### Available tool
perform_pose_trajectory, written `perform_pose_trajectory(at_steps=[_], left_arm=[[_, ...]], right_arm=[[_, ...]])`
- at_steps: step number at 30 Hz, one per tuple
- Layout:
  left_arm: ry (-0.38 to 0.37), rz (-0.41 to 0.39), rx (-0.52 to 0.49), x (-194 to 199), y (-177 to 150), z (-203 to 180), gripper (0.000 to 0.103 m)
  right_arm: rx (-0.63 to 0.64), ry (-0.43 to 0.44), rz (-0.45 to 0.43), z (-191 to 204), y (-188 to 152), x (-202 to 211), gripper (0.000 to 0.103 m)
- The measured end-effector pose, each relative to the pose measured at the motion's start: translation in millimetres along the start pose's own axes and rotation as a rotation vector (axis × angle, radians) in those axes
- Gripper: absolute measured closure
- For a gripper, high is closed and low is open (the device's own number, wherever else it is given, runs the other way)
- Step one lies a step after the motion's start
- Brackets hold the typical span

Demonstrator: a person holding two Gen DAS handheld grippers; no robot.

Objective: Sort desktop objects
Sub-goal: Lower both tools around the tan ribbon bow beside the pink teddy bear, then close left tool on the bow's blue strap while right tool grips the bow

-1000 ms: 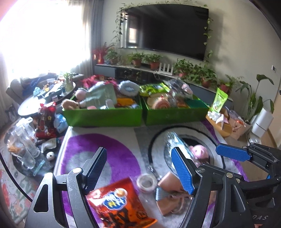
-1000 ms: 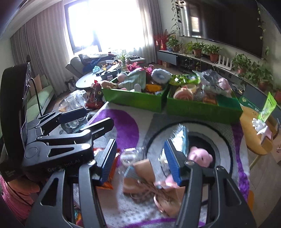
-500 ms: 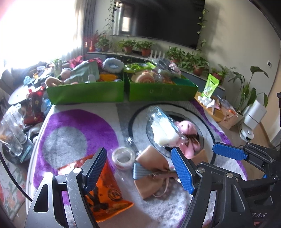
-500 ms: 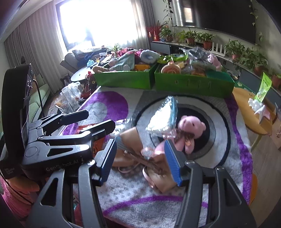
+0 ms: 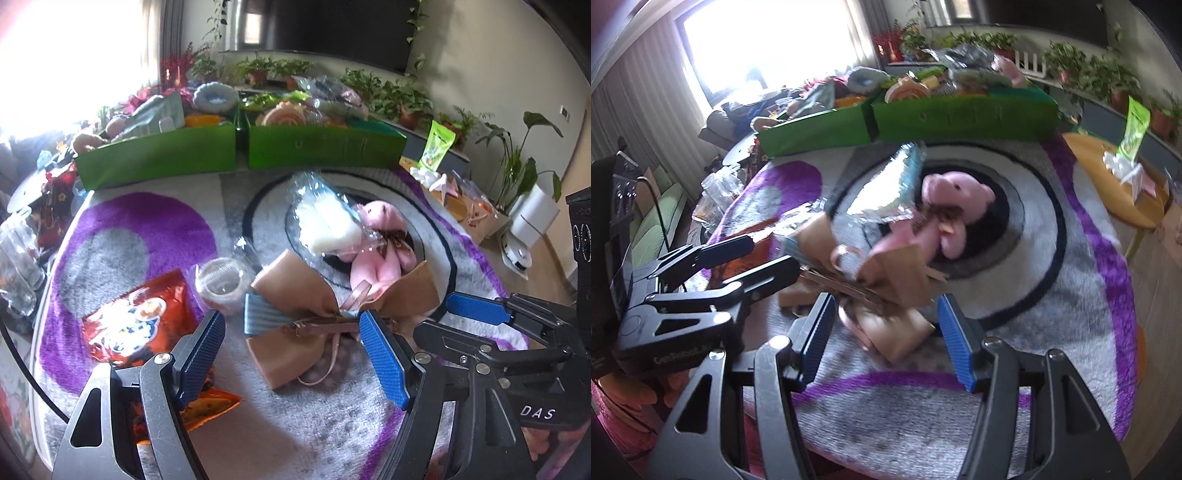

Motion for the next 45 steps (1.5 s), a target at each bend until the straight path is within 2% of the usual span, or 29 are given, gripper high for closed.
perform_pose_trajectory(at_steps=[14,31,34,42,43,45], left_arm=[[0.008,0.04,-0.009,-19,-8,-4,0.027],[-0.039,0.055,0.013,-32,-14,-1,0.027],[-0.055,0.049,0.01,-31,-15,-1,0.032],[-0.128,0.038,-0.03,-27,-13,-7,0.057],[-0.149,0.047,-0.033,-28,-14,-9,0.059],[-0.145,0.052,-0.042,-31,-14,-11,0.059]], right_arm=[[-0.074,0.023,0.052,-22,-10,-20,0.045],[-0.088,0.079,0.023,-15,-7,-27,0.044],[-0.088,0.083,0.02,-13,-5,-29,0.046],[-0.073,0.083,0.007,-7,-3,-34,0.052],[-0.074,0.083,0.004,-7,-2,-34,0.053],[-0.071,0.074,-0.003,-7,-2,-35,0.056]])
Point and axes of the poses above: each gripper's, at about its wrist camera, not at the fingertips, and x roughly against the way its jaws point, z to its left, y to its top, the point moved 6 cm from there along -x, roughly the way its jaws point, and after that the axes turned 1 degree about -z, right-handed, at the moved point
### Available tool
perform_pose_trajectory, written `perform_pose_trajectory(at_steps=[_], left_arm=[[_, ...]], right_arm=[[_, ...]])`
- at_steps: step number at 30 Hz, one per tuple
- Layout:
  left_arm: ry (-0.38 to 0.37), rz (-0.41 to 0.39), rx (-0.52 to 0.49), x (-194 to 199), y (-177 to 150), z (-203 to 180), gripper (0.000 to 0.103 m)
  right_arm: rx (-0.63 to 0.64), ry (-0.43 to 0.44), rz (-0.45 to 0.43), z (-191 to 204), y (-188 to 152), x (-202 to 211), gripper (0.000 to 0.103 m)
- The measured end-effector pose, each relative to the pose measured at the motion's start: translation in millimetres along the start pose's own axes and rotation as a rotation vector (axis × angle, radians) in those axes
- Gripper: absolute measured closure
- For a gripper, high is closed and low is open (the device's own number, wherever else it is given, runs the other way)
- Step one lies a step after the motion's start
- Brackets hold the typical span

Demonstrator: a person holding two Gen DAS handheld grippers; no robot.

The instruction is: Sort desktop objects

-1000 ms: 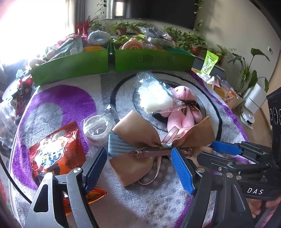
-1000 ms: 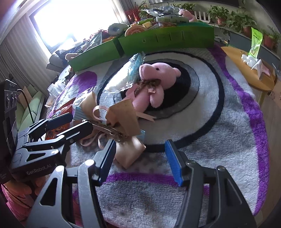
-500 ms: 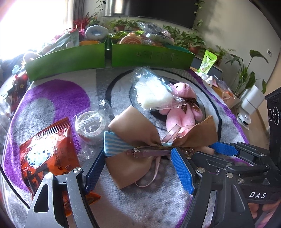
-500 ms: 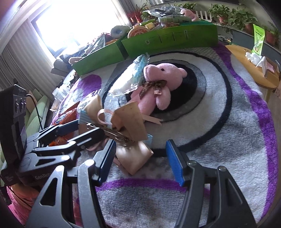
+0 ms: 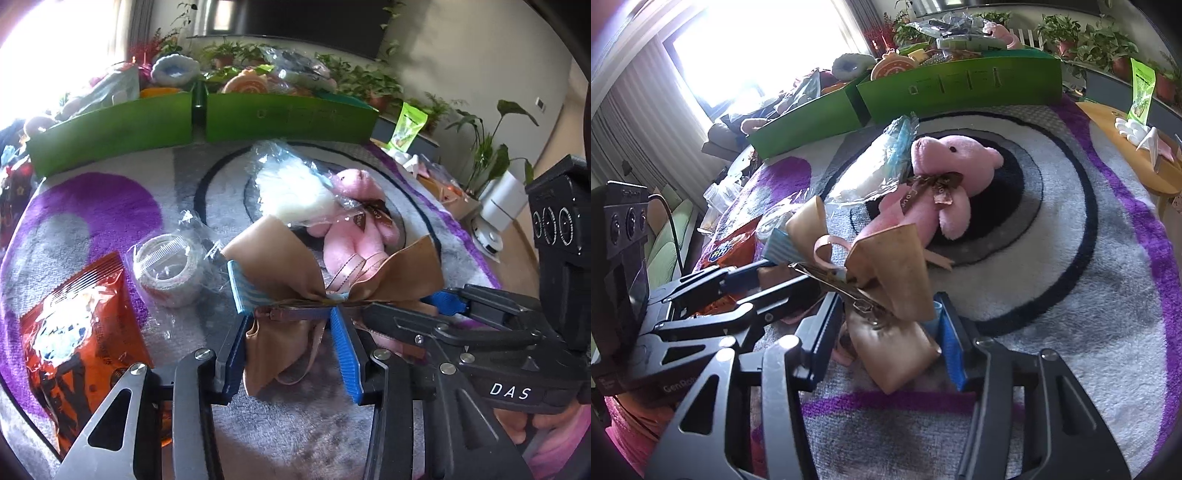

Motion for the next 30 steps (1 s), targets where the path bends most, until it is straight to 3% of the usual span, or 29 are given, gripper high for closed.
perform_pose_trajectory(at_steps=[8,16,21,30], left_arm=[[-0.018,-0.002,-0.006,-1,5,0,0.062],[0.015,-0.003,-0.038,0,1,-6,0.064],[0.008,-0.021,-0.061,10,1,-14,0.064],[0.012,-0.033,-0.061,18,4,-14,0.064]], right_arm=[[-0.003,0.006,-0.002,-4,1,1,0.06],[0.025,-0.042,-0.016,2,-1,0,0.058],[0.006,-0.015,-0.008,4,-1,4,0.069],[0.008,-0.005,-0.02,8,0,11,0.071]])
Point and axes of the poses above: each gripper's, at about its wrist camera, not at the fingertips, and x roughly against the way its jaws point, z to its left, y to its top, the point moved 6 cm from there along -x, roughly the way its jaws point, and after that the axes turned 1 degree about -z, right-handed, at the moved point
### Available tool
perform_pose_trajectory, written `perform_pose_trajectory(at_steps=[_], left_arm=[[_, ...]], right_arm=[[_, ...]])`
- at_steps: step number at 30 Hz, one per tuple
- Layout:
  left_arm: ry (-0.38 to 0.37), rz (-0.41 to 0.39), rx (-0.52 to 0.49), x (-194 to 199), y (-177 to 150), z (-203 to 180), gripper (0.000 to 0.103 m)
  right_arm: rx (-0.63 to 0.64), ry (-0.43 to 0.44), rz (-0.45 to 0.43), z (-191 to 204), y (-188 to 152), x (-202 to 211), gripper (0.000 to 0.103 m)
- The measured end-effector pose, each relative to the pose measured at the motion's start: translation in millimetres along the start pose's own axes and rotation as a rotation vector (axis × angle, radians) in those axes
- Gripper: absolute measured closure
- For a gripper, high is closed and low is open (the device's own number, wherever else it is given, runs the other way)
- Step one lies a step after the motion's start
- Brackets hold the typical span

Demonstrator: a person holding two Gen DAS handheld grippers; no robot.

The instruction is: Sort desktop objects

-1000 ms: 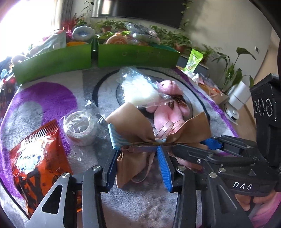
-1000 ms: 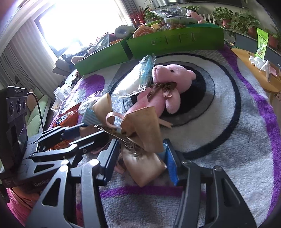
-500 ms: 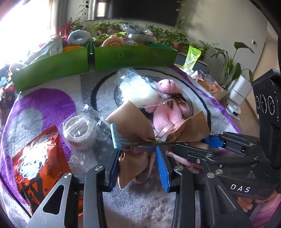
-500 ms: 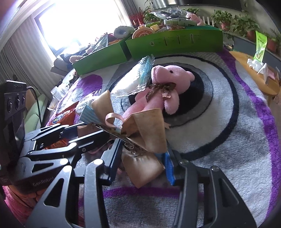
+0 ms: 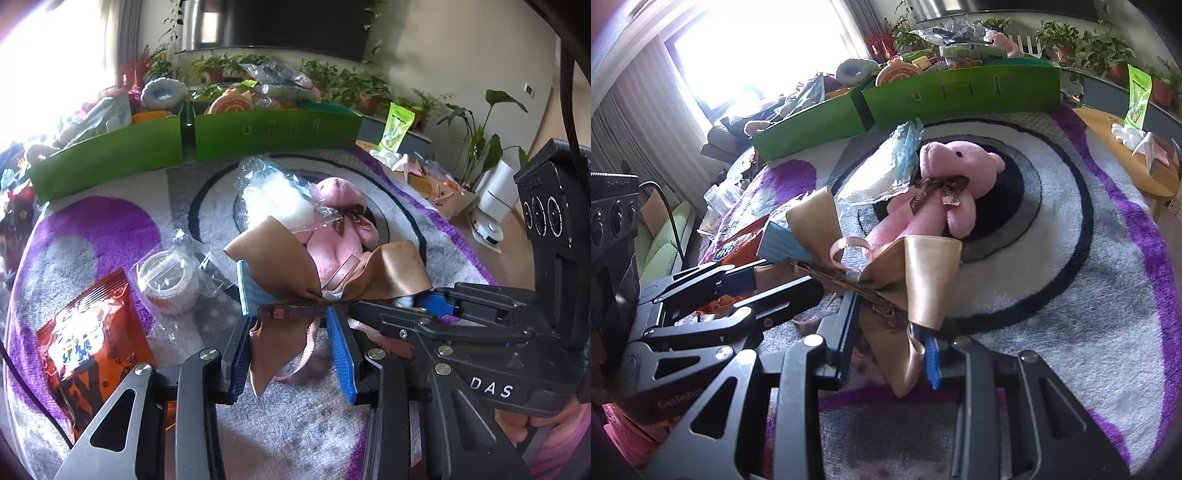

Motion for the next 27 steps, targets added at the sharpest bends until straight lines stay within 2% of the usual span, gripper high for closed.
perform_pose_trajectory(at_steps=[17,27], left_arm=[[0.0,-0.063,0.016,26,15,3,0.064],[0.025,-0.09,0.033,35,24,15,0.064]], right_arm=[[0.067,0.005,-0.05,18,21,19,0.069],[0.105,0.025,-0.072,33,36,21,0.069]])
Point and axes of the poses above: each gripper's, at about its wrist camera, not at the fingertips, and x roughly against the way its jaws point, z to its left, y to its top, the point moved 6 cm from there along -x, roughly the way its jaws point, and after that the axes turned 1 degree about -z, right-handed, at the moved point
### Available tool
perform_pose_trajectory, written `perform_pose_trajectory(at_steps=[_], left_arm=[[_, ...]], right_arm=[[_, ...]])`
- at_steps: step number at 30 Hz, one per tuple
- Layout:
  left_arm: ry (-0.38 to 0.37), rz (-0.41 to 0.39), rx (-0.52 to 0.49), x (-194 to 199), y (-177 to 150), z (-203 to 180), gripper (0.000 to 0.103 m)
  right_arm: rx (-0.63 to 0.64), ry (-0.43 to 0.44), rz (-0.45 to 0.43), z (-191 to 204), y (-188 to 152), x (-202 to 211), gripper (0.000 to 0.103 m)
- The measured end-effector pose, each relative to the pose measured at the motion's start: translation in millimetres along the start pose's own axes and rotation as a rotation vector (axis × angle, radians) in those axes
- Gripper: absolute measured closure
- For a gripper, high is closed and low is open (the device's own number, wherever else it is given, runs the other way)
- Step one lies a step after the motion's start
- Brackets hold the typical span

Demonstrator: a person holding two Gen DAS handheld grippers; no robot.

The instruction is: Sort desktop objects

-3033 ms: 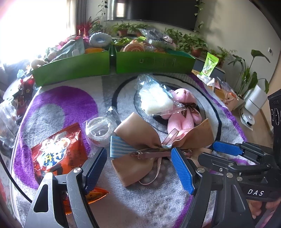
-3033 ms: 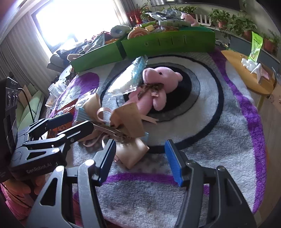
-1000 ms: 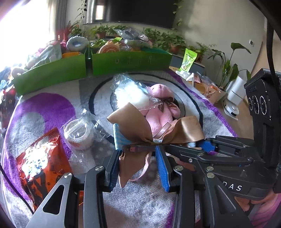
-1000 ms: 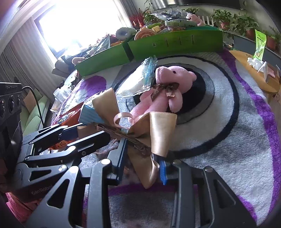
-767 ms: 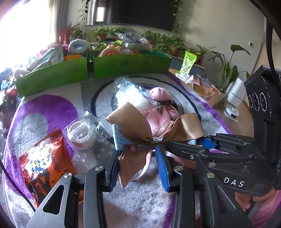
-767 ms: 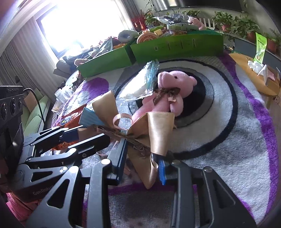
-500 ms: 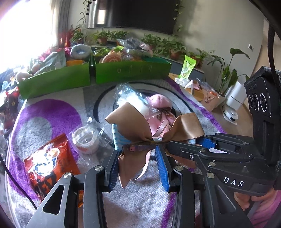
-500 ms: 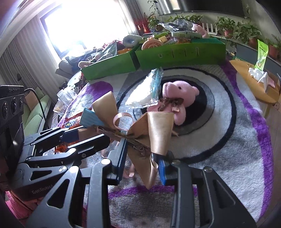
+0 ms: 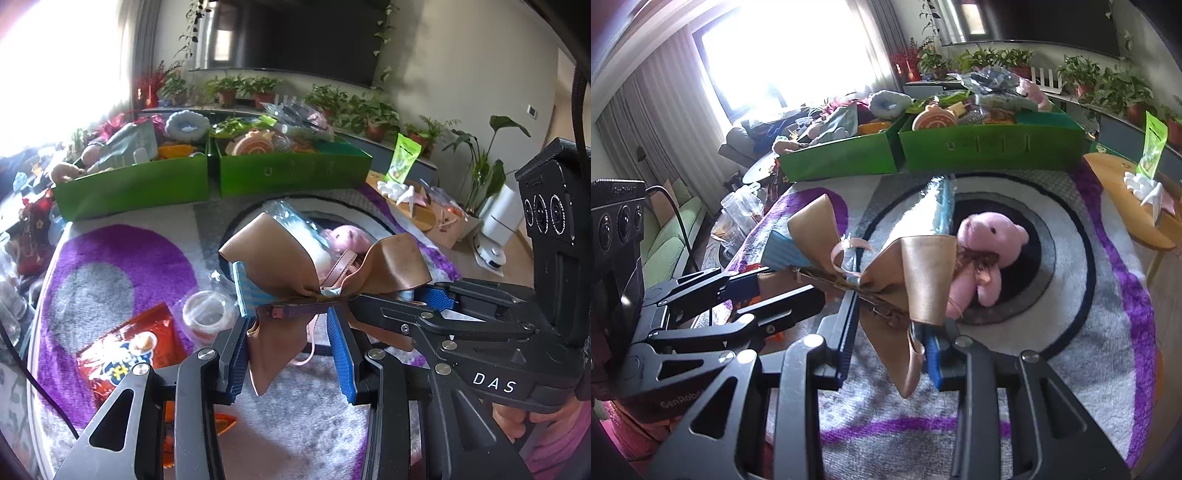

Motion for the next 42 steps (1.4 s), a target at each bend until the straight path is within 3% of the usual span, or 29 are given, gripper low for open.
perform_pose_trajectory(at_steps=[42], left_arm=[[0.096,-0.109,0.094,31,54,93,0.064]], right_arm=[[0.175,0.055,-0.06,78,85,-38,0.069]])
Point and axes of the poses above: each gripper's, at about its wrist camera, not at the fingertips, and x roughly against the way its jaws point, z to its left, y to its top, the point moved 6 cm from there along -x, roughly the way its jaws point, and after that the axes turned 1 degree about -z, right-handed, at the moved point
